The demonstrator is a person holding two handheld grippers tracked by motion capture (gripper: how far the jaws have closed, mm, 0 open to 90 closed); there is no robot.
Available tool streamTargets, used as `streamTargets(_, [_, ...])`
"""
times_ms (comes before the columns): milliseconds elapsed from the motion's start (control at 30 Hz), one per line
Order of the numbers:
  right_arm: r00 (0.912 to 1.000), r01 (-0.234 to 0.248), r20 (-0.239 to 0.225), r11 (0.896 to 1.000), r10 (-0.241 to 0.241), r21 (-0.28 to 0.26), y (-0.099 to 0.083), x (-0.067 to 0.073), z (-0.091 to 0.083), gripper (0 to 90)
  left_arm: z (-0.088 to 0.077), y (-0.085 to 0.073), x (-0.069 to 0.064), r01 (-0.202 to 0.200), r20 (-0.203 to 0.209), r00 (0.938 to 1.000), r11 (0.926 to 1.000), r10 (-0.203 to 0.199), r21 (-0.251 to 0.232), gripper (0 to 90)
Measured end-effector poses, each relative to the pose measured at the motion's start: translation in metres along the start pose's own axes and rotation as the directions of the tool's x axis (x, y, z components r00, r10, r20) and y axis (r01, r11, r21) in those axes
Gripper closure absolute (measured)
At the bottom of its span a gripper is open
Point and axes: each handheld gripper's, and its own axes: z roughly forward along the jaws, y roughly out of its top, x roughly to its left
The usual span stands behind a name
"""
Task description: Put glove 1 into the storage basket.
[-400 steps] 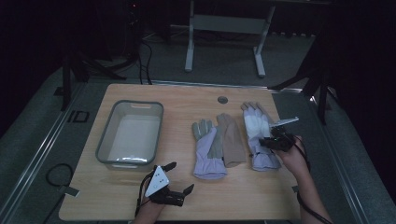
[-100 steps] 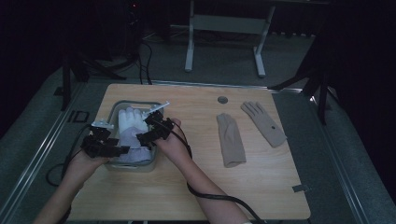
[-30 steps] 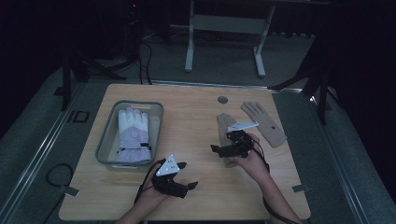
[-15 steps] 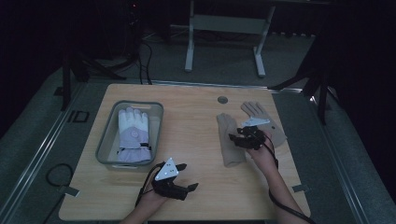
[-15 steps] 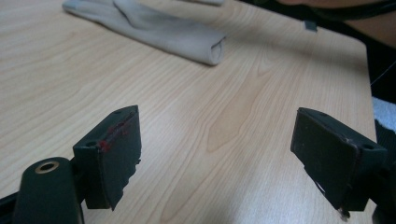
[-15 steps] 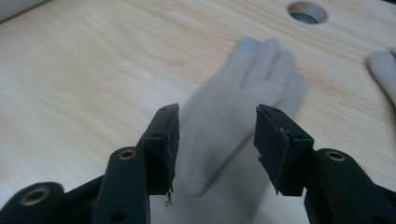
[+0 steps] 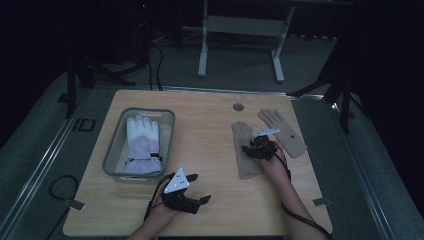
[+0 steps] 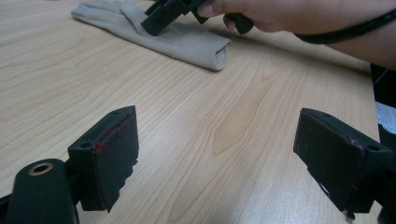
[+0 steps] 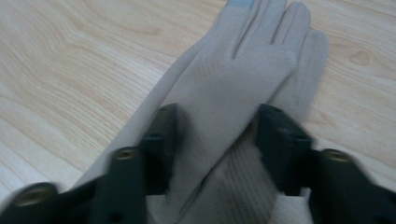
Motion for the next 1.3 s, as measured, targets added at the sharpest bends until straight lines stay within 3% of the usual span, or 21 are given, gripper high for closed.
streamTargets(33, [0.9999, -0.004, 0.013, 1.0, 0.004, -0.003, 0.0, 0.002, -0.001, 74.7, 0.0, 0.0, 0.0, 0.001, -0.001, 1.0, 1.0, -0.001, 0.001, 14.2])
streamTargets(67, [0.9994, 0.001, 0.033, 1.0, 0.0, -0.003, 0.0, 0.005, -0.001, 76.8, 0.0, 0.0, 0.0, 0.004, 0.001, 1.0, 1.0, -0.004, -0.001, 14.2])
streamTargets(100, [0.999, -0.027, 0.036, 1.0, 0.027, -0.004, 0.001, 0.007, -0.001, 78.2, 0.0, 0.0, 0.0, 0.004, -0.001, 1.0, 1.0, -0.004, -0.003, 14.2])
streamTargets(167, [0.9952, -0.098, 0.0, 0.995, 0.098, -0.022, 0.006, 0.014, -0.005, 79.0, 0.0, 0.0, 0.001, 0.0, -0.007, 1.0, 1.0, 0.0, -0.002, 14.2])
streamTargets(333, [0.99, -0.14, -0.027, 0.988, 0.139, -0.066, 0.021, 0.047, -0.018, 79.5, -0.002, 0.001, 0.002, -0.007, -0.037, 0.9993, 0.9997, 0.007, -0.022, 14.2])
streamTargets(500, [0.9836, -0.18, -0.038, 0.976, 0.177, -0.124, 0.03, 0.079, -0.03, 79.4, -0.005, 0.001, 0.004, 0.004, -0.039, 0.9992, 0.9994, -0.005, -0.035, 14.2])
streamTargets(667, [0.989, -0.145, 0.01, 0.978, 0.148, -0.153, 0.028, 0.103, -0.033, 79.0, -0.007, -0.001, 0.006, 0.003, -0.046, 0.9989, 0.9993, -0.005, -0.038, 14.1])
streamTargets(867, [0.9895, -0.134, 0.044, 0.988, 0.138, -0.078, 0.011, 0.11, -0.009, 77.2, -0.005, -0.004, 0.006, -0.002, -0.043, 0.9991, 0.9998, 0.001, -0.021, 13.9])
streamTargets(933, [0.9875, -0.151, 0.036, 0.987, 0.153, -0.054, 0.007, 0.109, -0.004, 73.5, -0.004, -0.006, 0.007, -0.002, -0.042, 0.9991, 0.9999, 0.001, -0.012, 13.7])
streamTargets(1033, [0.993, -0.116, 0.022, 0.993, 0.116, -0.018, 0.004, 0.111, 0.003, 62.9, -0.002, -0.008, 0.007, 0.001, -0.042, 0.9991, 1.0, -0.002, -0.009, 12.9])
streamTargets(1133, [0.9971, -0.075, 0.01, 0.997, 0.075, -0.013, 0.002, 0.11, 0.004, 58.6, -0.002, -0.009, 0.007, -0.001, -0.041, 0.9992, 0.9999, 0.0, -0.011, 10.7])
streamTargets(1300, [0.9979, -0.064, -0.012, 0.997, 0.064, -0.038, 0.004, 0.106, -0.006, 53.3, 0.0, -0.011, 0.007, 0.0, -0.031, 0.9995, 1.0, 0.0, -0.001, 6.3])
